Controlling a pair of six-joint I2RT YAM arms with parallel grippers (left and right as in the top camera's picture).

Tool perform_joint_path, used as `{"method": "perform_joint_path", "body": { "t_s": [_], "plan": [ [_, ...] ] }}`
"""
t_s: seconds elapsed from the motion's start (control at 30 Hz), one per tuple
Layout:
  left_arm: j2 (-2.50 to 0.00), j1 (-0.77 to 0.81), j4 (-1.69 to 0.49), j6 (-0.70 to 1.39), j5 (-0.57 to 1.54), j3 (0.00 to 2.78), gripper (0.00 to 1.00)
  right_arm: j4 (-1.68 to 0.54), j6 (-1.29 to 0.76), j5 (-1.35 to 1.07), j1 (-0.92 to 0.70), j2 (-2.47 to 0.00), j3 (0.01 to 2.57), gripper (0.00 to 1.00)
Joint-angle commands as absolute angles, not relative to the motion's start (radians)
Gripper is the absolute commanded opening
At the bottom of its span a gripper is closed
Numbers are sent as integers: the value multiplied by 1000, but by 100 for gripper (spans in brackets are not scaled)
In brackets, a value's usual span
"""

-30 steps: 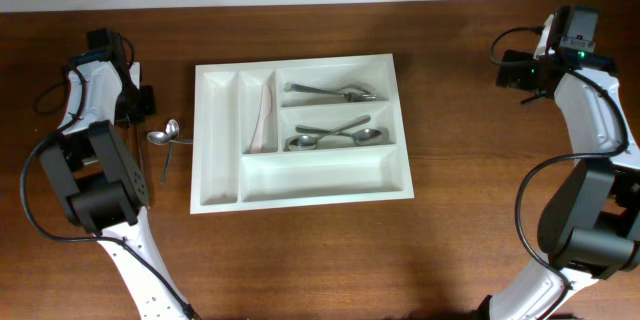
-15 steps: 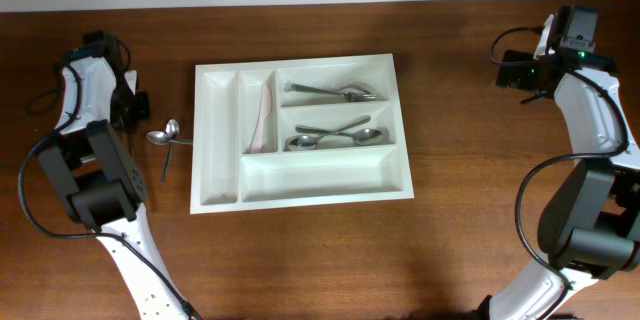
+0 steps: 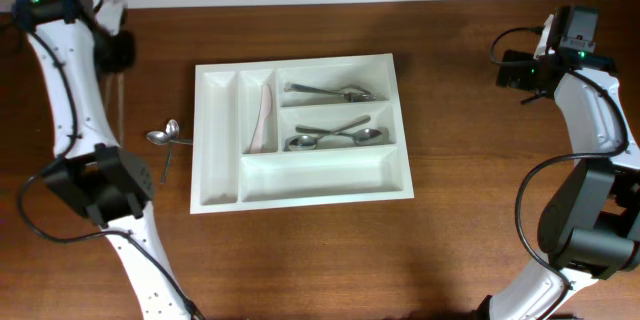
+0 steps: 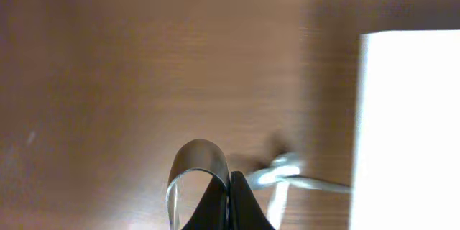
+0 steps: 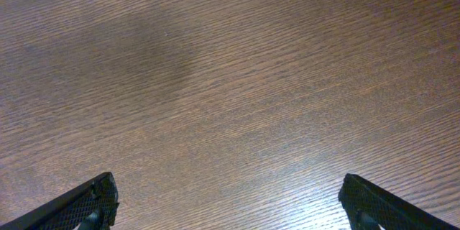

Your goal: Pack container

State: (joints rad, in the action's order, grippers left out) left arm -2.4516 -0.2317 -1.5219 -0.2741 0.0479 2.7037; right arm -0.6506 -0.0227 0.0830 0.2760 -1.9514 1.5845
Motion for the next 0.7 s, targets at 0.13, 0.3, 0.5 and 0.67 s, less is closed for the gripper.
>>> {"method": "perform_joint_path", "body": {
  "t_s": [0.13, 0.3, 0.5, 0.67],
  "plan": [
    [-2433, -22, -1575, -511, 322, 2750, 2, -651, -23, 98, 276, -1954, 1601, 99],
    [-2433, 160, -1602, -623, 324, 2750, 2, -651, -22, 98, 276, -1954, 1601, 99],
    [-2433, 354, -1688, -740, 327, 2747, 2, -651, -23, 98, 276, -1954, 1601, 99],
    [-2433, 477, -1688, -762, 326, 2730, 2, -651, -23, 98, 276, -1954, 1601, 99]
  ]
}}
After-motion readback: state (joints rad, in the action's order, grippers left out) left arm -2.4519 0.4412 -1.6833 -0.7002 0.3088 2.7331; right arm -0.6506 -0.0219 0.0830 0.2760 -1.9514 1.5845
